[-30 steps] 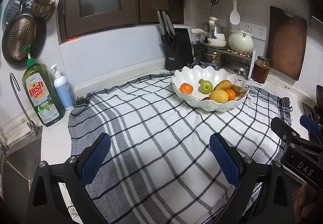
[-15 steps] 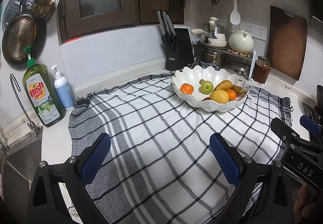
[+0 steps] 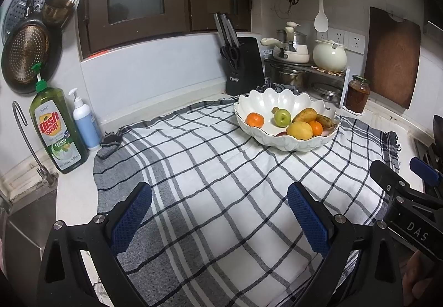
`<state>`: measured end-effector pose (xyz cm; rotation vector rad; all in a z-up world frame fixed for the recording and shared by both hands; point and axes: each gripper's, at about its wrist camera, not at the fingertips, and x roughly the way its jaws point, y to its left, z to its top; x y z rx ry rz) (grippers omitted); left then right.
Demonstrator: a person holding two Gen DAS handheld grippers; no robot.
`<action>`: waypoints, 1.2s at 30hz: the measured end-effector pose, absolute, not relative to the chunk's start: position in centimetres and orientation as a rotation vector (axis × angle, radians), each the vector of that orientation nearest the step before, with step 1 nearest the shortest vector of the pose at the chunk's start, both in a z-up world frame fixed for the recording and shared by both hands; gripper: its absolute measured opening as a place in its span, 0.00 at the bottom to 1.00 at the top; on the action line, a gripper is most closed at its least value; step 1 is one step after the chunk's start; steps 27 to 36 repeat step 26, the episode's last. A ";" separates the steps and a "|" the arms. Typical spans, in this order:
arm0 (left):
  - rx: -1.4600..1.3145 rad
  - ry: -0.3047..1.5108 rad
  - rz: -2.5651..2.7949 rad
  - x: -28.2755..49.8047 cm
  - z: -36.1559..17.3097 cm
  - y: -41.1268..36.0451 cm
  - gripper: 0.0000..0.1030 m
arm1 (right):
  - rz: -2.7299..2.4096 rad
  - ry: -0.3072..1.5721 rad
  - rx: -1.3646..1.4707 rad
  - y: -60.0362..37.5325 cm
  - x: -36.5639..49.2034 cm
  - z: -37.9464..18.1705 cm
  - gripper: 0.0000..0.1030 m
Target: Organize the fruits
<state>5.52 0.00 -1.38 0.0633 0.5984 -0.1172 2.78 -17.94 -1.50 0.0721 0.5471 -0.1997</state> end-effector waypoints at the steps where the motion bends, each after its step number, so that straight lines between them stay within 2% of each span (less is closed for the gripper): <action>1: 0.064 0.599 -0.117 5.5 -1.4 0.0 0.97 | -0.200 0.547 0.072 -17.9 2.8 -1.5 0.92; 36: 0.055 0.623 -0.124 5.6 -1.9 -0.3 0.97 | -0.199 0.550 0.075 -18.0 2.8 -1.6 0.92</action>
